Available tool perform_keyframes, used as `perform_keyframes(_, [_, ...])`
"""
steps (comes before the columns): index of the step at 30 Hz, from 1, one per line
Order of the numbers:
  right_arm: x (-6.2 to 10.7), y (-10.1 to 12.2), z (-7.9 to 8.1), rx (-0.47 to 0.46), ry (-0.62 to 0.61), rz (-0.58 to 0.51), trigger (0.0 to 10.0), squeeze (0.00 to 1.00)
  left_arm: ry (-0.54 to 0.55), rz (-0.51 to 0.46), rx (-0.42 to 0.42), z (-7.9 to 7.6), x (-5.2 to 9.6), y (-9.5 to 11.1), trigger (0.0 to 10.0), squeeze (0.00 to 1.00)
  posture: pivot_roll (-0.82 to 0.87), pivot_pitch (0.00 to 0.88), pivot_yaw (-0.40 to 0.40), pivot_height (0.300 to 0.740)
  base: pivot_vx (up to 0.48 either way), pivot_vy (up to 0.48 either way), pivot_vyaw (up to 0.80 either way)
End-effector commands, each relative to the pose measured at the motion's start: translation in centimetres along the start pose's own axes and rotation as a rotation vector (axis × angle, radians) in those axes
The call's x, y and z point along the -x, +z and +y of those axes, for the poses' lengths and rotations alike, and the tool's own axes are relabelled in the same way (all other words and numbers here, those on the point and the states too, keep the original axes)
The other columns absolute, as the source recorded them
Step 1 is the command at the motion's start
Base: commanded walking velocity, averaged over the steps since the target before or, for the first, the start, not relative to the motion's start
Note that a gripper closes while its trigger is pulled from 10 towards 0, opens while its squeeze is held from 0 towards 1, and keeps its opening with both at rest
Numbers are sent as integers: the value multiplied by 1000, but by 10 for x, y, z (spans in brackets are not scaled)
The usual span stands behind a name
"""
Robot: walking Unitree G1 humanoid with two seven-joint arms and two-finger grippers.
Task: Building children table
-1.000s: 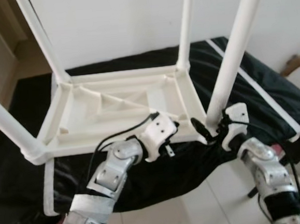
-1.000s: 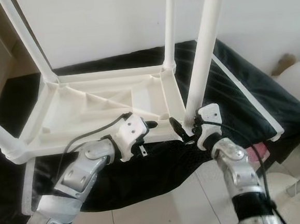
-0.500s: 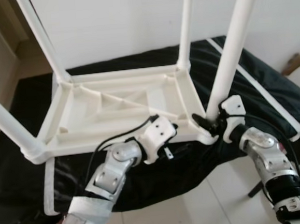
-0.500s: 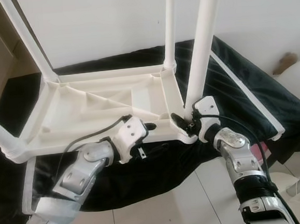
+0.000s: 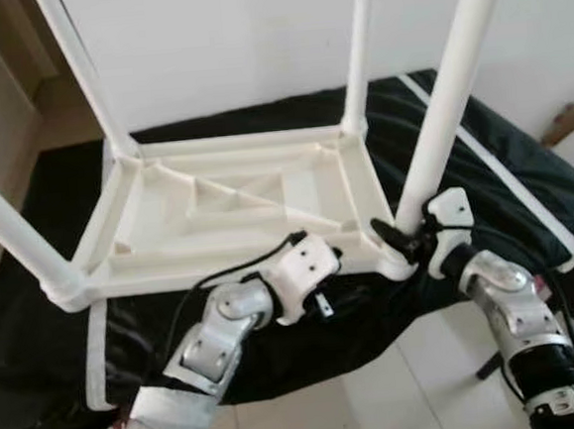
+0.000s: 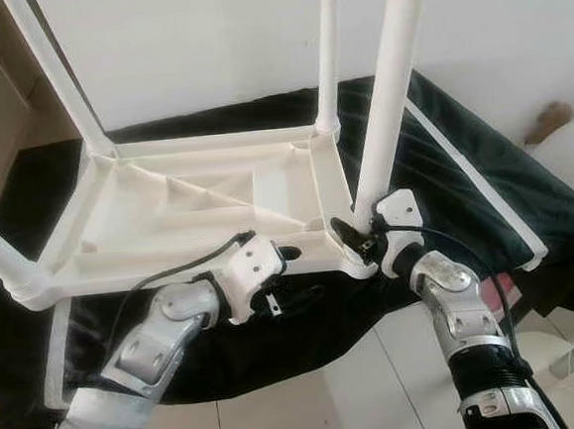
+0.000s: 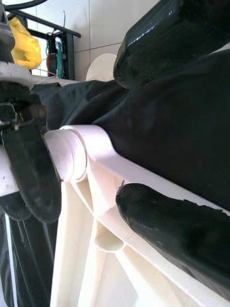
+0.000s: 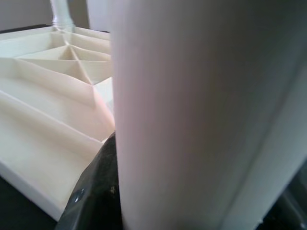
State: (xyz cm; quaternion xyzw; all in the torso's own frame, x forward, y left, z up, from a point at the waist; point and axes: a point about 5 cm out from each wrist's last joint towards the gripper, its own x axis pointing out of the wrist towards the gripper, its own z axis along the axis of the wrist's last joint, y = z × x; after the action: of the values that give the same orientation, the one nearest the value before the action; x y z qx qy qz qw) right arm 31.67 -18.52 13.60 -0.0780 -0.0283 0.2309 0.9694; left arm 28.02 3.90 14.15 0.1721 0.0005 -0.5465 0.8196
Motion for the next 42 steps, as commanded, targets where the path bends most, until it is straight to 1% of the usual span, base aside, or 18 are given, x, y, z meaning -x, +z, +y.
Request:
perform_keyframes(1, [7,-22,3,9,-24,118,10000,0,-12,9,-11,-2,1,0,10000,0,-30,0,16,740,0,0,0])
perform_keyframes(4, [7,-24,4,13,-54,126,10000,0,-12,9,-9,-2,1,0,10000,0,-30,0,16,740,0,0,0])
perform_keyframes(6, [5,-25,10,-40,-196,134,10000,0,-18,11,-6,-5,1,-1,10000,0,-34,0,13,740,0,0,0])
perform_keyframes(7, [5,-25,10,-40,-196,134,10000,0,-18,11,-6,-5,1,-1,10000,0,-34,0,13,740,0,0,0])
perform_keyframes(8, [4,-27,15,-100,-336,149,10000,0,-21,11,-3,-6,1,-1,10000,0,-32,0,9,740,0,0,0])
perform_keyframes(11, [4,-27,15,-115,-369,155,10000,0,-21,11,-3,-6,1,-1,10000,0,-30,0,7,740,0,0,0])
perform_keyframes(13, [5,-28,16,-148,-493,162,10000,0,-18,11,-1,-6,2,-1,10000,0,-21,0,-1,740,0,0,0])
perform_keyframes(14, [5,-28,16,-148,-493,162,10000,0,-18,11,-1,-6,2,-1,10000,0,-21,0,-1,740,0,0,0])
perform_keyframes(16, [5,-28,17,-155,-568,166,10000,0,-15,11,0,-6,2,-1,10000,0,-16,0,-5,740,0,0,0])
perform_keyframes(17, [6,-29,17,-165,-658,180,10000,0,-13,10,1,-6,2,-1,10000,0,-14,0,-7,740,0,0,0])
perform_keyframes(18, [6,-29,17,-165,-658,180,10000,0,-13,10,1,-6,2,-1,10000,0,-14,0,-7,740,0,0,0])
perform_keyframes(19, [7,-30,21,-173,-742,194,10000,0,-11,10,2,-6,2,-1,10000,0,-7,0,-11,740,0,0,0])
perform_keyframes(20, [7,-30,21,-173,-742,194,10000,0,-11,10,2,-6,2,-1,10000,0,-7,0,-11,740,0,0,0])
perform_keyframes(21, [7,-31,24,-176,-797,207,10000,0,-10,9,2,-6,2,-1,10000,0,-7,0,-11,740,0,0,0])
perform_keyframes(23, [0,-30,37,-216,-782,207,10000,0,0,10,9,-5,3,-1,10000,0,-2,0,-12,740,0,0,0])
perform_keyframes(26, [-2,-27,42,-231,-770,201,10000,0,5,12,15,-5,3,-1,10000,0,-2,0,-12,740,0,0,0])
perform_keyframes(33, [-2,-24,36,-209,-806,210,10000,0,10,13,7,-3,3,-1,10000,0,3,0,-17,740,0,0,0])
perform_keyframes(42, [-2,-18,36,-181,-790,172,10000,0,16,9,2,-4,3,1,10000,0,-2,0,-18,740,0,0,0])
